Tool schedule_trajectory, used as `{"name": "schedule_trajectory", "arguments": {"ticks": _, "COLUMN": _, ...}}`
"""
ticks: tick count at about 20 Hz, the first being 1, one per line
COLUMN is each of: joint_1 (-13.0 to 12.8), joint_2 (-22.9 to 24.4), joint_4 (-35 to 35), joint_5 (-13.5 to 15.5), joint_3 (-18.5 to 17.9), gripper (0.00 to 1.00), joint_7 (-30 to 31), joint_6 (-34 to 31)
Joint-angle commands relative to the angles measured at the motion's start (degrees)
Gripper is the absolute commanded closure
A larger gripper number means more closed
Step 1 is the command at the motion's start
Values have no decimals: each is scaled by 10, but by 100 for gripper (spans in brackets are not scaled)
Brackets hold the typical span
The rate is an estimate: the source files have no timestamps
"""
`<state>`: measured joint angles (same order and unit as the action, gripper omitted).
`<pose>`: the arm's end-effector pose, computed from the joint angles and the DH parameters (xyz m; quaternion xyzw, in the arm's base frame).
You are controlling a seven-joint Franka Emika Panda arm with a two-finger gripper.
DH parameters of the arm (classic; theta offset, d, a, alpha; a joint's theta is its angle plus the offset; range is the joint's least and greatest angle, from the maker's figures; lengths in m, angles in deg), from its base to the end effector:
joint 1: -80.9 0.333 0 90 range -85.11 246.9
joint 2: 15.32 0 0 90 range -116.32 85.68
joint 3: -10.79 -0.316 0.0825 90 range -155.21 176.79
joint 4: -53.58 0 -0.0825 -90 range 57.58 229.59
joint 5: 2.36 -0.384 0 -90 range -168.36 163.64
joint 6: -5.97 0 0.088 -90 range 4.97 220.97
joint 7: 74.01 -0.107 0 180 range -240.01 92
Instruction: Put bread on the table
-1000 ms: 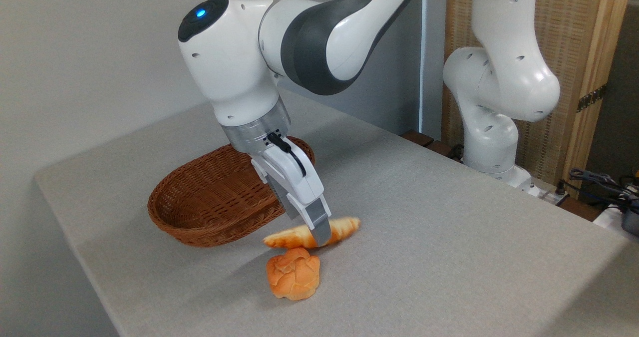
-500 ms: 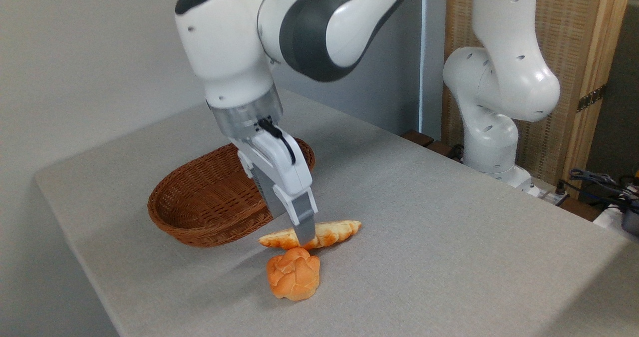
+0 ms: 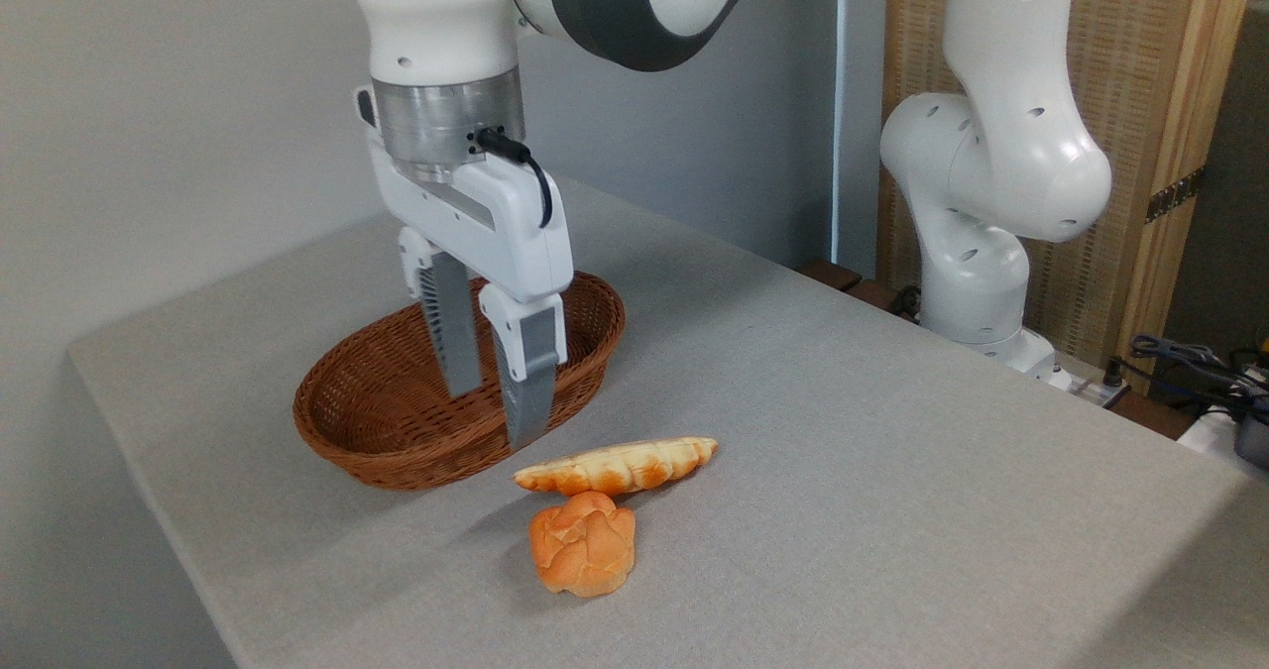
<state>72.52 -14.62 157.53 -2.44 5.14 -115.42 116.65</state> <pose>0.5718 -0.0269 0.5475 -0.9247 0.3751 -0.0611 0.0215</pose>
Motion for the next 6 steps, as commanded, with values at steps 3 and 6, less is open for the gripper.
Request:
{"name": "schedule_trajectory", "arguments": {"ticks": 3, "joint_1": -4, "joint_2": 5, "joint_4": 2, "joint_5": -6, "joint_3": 8, "gripper": 0, "joint_7": 59, "joint_6": 22}}
{"name": "schedule_trajectory", "arguments": {"ticks": 6, "joint_1": -3, "joint_2": 4, "joint_4": 2, "joint_5": -4, "joint_3": 5, "gripper": 0, "joint_7": 67, "joint_6": 20}}
